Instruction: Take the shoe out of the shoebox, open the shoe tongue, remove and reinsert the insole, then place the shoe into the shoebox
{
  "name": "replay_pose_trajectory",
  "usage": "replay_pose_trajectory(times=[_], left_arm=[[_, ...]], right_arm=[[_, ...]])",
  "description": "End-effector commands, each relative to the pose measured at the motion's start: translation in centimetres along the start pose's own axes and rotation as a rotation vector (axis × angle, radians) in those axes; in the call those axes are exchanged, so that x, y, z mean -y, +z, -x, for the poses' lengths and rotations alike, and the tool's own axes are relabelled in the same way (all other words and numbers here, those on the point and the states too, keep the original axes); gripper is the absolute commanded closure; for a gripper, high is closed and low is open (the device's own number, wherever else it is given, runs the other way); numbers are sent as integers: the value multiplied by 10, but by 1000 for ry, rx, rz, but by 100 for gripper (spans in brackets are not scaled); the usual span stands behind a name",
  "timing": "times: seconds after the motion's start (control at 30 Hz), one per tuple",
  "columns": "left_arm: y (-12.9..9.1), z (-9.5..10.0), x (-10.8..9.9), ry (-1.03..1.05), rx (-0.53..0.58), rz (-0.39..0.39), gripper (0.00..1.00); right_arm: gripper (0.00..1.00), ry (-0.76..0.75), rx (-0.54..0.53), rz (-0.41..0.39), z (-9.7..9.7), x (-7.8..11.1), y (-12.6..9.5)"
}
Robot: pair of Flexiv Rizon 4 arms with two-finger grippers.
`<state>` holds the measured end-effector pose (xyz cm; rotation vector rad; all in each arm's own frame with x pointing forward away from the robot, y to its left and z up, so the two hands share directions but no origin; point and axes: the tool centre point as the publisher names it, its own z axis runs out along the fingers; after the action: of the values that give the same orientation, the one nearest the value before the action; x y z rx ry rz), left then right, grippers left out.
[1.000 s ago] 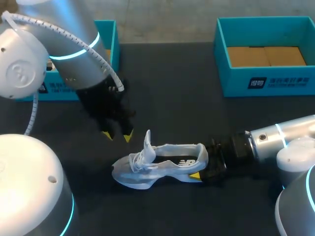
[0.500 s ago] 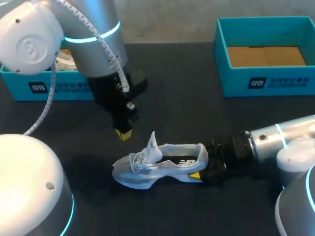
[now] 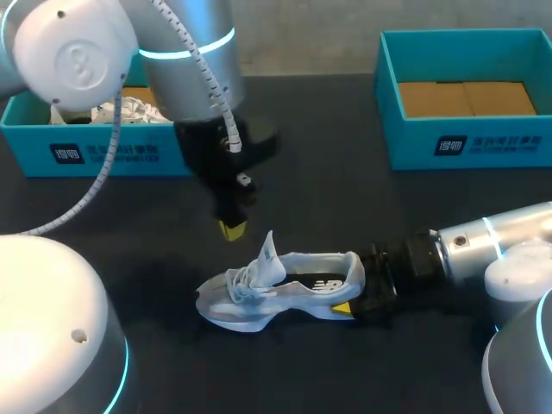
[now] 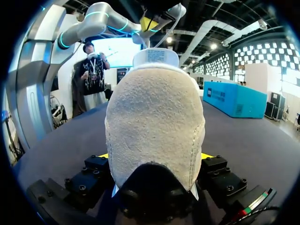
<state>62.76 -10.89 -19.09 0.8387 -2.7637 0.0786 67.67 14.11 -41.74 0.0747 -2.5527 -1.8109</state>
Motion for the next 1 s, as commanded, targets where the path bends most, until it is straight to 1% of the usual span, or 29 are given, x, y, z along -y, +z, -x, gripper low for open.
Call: replay_pose_trajectory(times=[0.03, 0.07, 0.1, 0.13, 0.2, 0.3, 0.4, 0.53, 0.63, 0.67, 0.73, 1.0], left_arm=[[7, 10, 36, 236, -81, 82, 100], [10, 10, 43, 291, -75, 105, 100], [12, 10, 49, 326, -75, 93, 100], [14, 10, 53, 362, -72, 97, 100], [19, 7, 68, 422, -24, 95, 100], [25, -3, 83, 495, 30, 98, 100], [32, -16, 91, 559, 66, 96, 100], [46, -30, 102, 578, 86, 113, 100], [61, -33, 106, 589, 69, 126, 100], [67, -32, 107, 590, 49, 134, 100], [80, -27, 106, 601, 47, 164, 100], [80, -27, 106, 601, 47, 164, 100]], right_arm=[[100, 0, 0, -4, -1, 0, 0], [100, 0, 0, -4, -1, 0, 0], [100, 0, 0, -4, -1, 0, 0], [100, 0, 0, -4, -1, 0, 0], [100, 0, 0, -4, -1, 0, 0], [100, 0, 0, -4, -1, 0, 0], [100, 0, 0, -4, -1, 0, 0], [100, 0, 0, -4, -1, 0, 0], [100, 0, 0, -4, -1, 0, 0], [100, 0, 0, -4, -1, 0, 0], [100, 0, 0, -4, -1, 0, 0], [100, 0, 0, -4, -1, 0, 0]])
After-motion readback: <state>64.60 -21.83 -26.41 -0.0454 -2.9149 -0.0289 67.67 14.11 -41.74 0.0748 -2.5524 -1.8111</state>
